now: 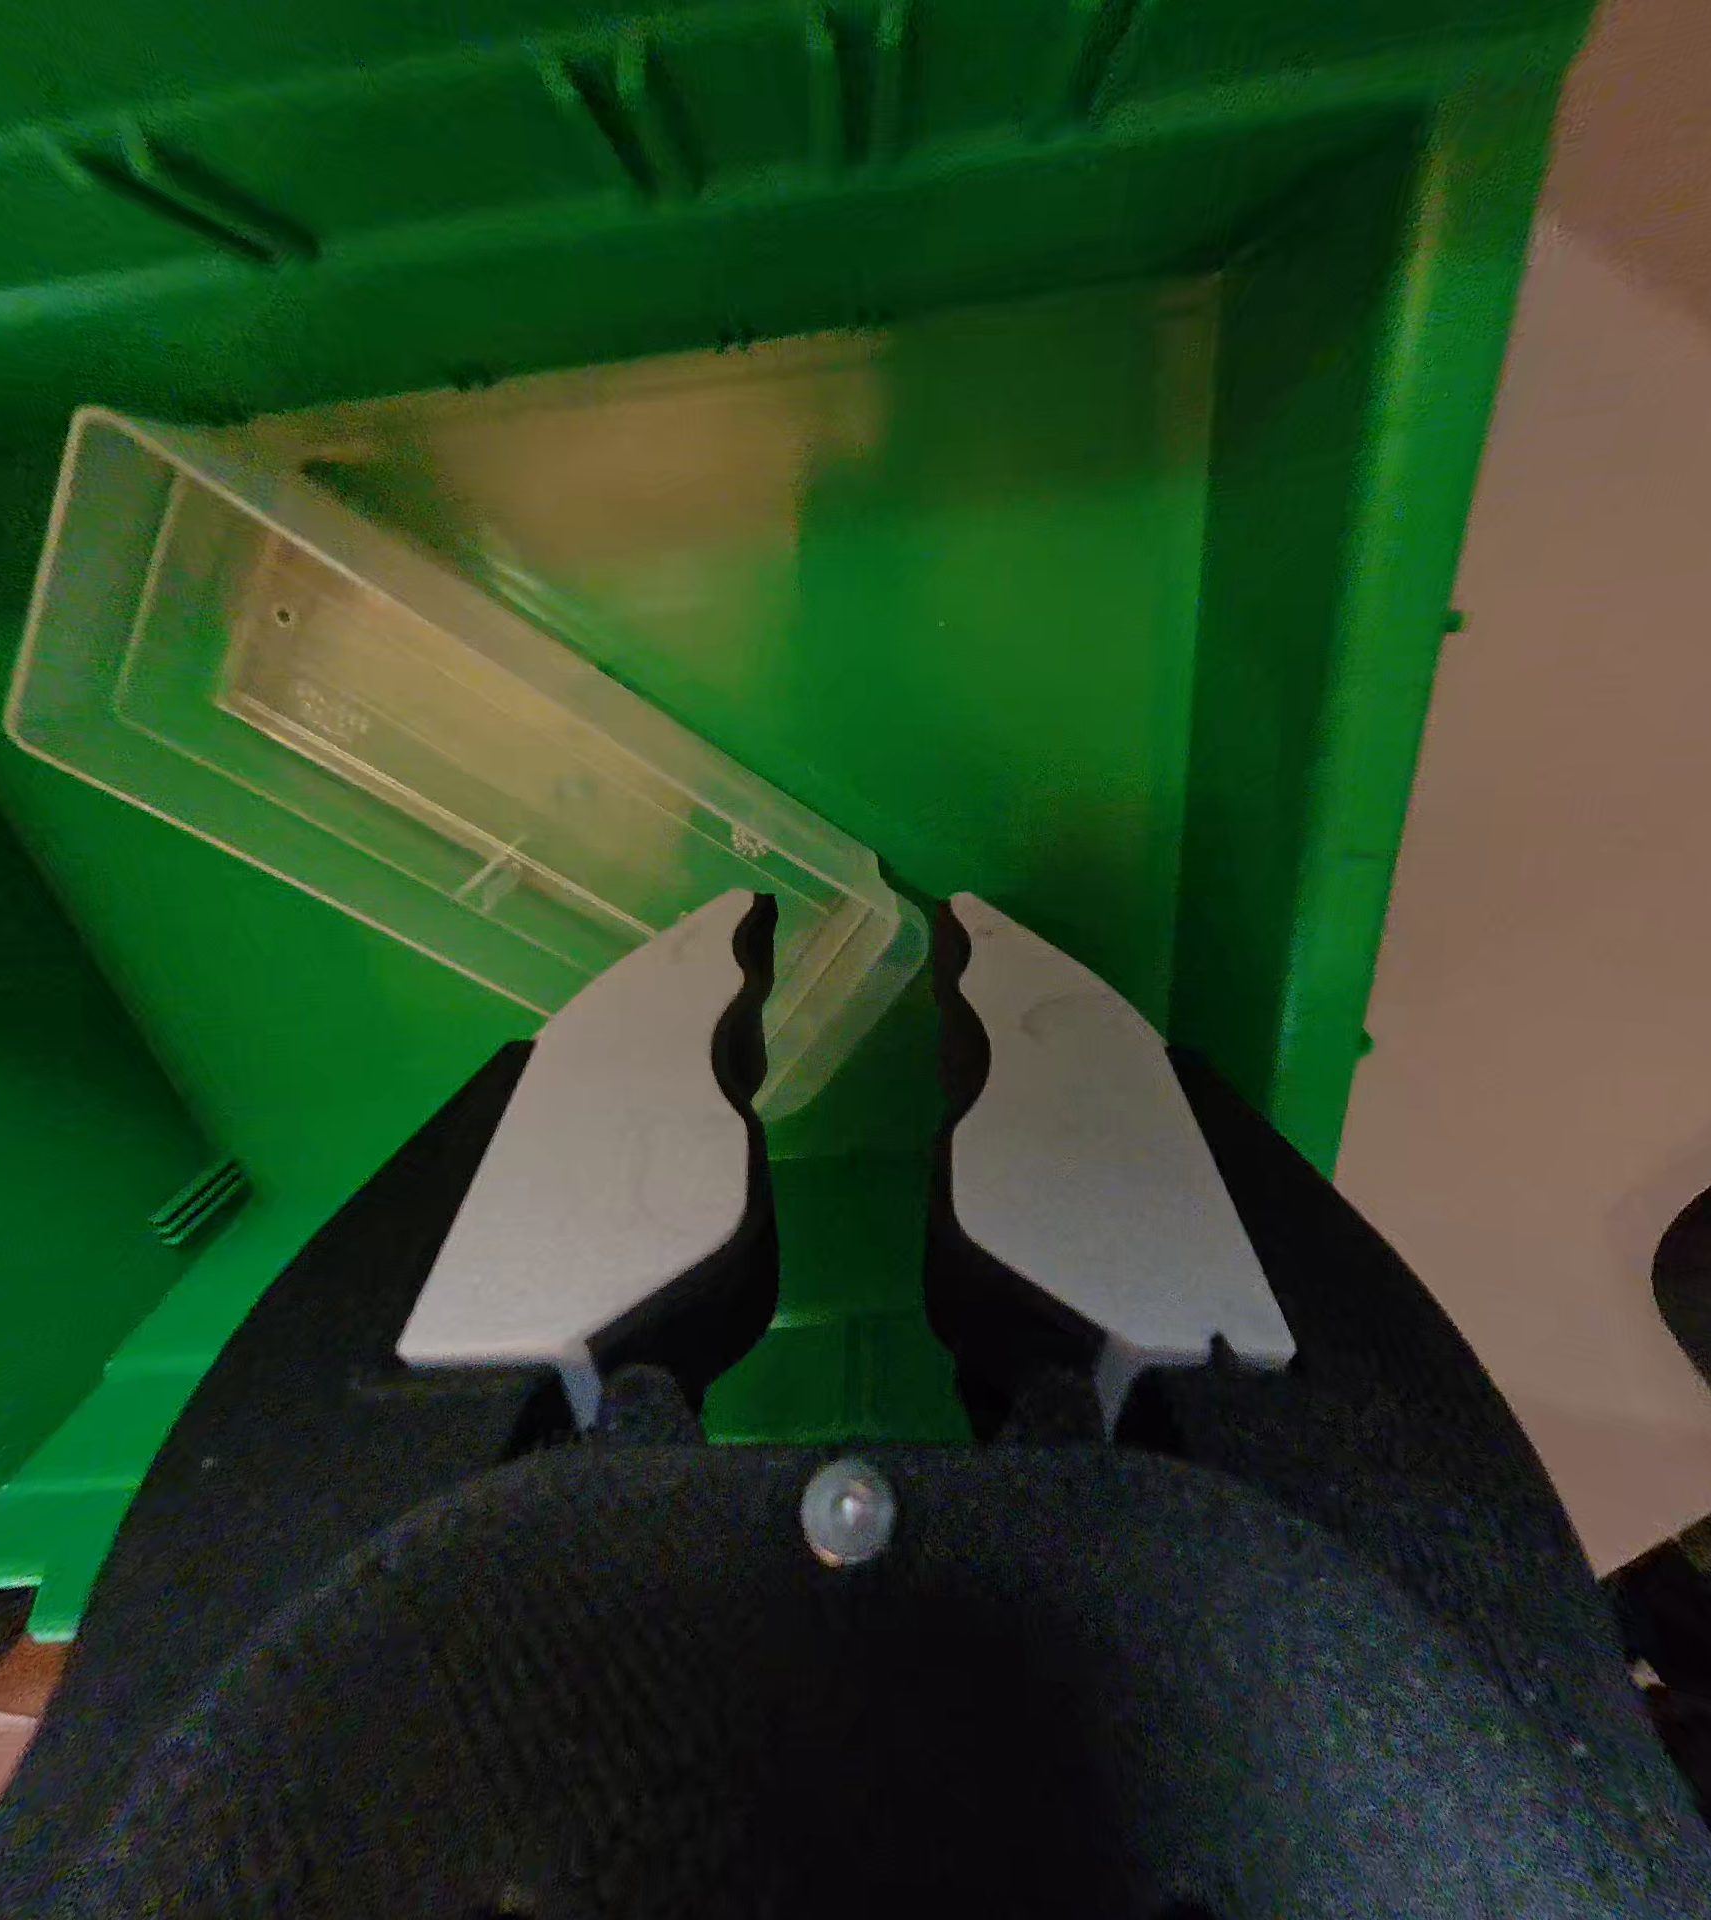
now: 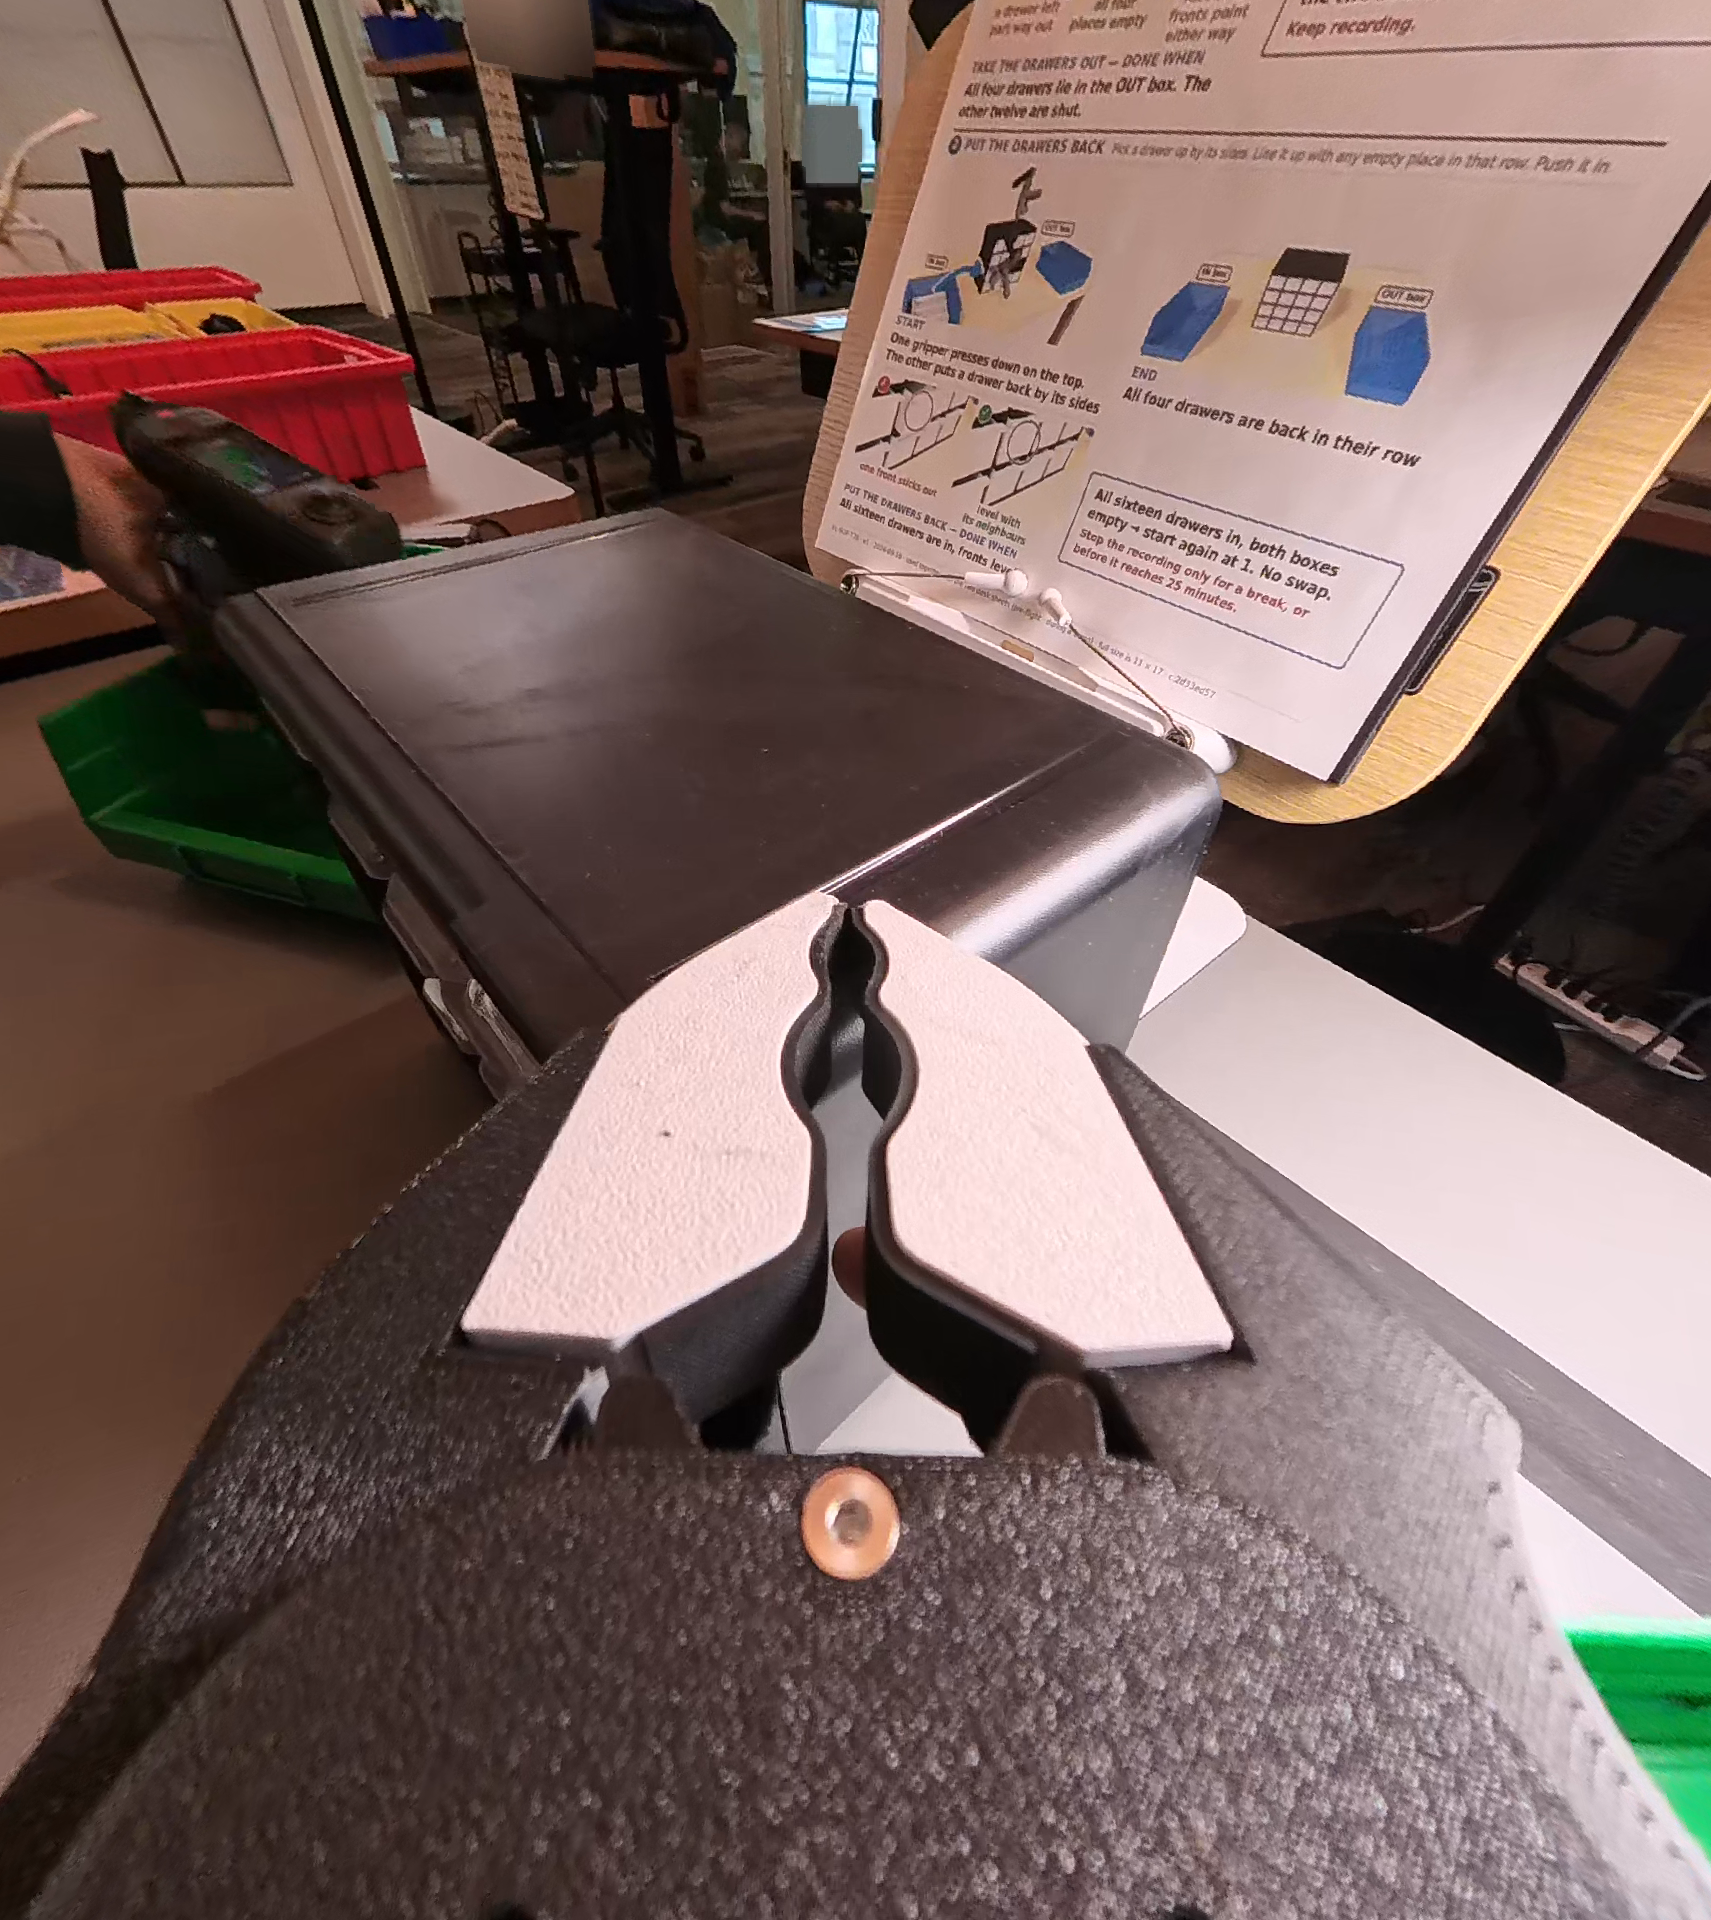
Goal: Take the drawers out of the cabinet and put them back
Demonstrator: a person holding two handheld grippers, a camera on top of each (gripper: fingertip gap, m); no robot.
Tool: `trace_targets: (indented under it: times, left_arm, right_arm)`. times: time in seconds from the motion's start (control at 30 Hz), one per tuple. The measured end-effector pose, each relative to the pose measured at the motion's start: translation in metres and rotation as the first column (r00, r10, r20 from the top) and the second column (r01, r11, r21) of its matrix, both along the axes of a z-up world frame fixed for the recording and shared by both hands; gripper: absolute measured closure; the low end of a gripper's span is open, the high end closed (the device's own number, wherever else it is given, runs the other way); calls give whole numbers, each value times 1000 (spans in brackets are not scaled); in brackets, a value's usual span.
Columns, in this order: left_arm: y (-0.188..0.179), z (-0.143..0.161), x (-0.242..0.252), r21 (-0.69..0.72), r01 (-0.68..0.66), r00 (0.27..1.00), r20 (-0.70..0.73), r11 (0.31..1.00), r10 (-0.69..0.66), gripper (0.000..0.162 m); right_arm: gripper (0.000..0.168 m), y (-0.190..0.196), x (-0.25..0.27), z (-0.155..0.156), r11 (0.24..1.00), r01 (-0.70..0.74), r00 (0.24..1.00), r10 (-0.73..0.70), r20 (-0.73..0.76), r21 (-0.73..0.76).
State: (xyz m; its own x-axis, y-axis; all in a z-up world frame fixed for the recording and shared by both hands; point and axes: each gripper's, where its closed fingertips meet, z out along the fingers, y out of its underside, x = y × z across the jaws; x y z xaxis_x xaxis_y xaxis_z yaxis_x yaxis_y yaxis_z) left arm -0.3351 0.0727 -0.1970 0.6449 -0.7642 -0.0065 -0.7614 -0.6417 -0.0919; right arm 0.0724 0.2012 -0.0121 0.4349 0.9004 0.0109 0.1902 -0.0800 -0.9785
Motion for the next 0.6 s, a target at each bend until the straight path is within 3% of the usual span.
trace_targets:
  times: [0.03, 0.27, 0.4, 0.6]
  left_arm:
    - [-1, 3, 1, 14, 12, 1000, 2, 1000, -12, 130]
    - [-8, -7, -17, 71, 113, 982, -158, 991, -101, 125]
    - [-7, -22, -15, 79, 149, 967, -218, 986, -129, 141]
    - [-7, 17, 4, 151, 108, 979, -187, 983, -79, 144]
  right_arm:
    - [168, 0, 0, 0, 1000, 0, 1000, 0, 0, 0]
    - [168, 0, 0, 0, 1000, 0, 1000, 0, 0, 1]
    - [168, 0, 0, 0, 1000, 2, 1000, -2, -1, 0]
    - [168, 0, 0, 0, 1000, 2, 1000, -2, 5, 5]
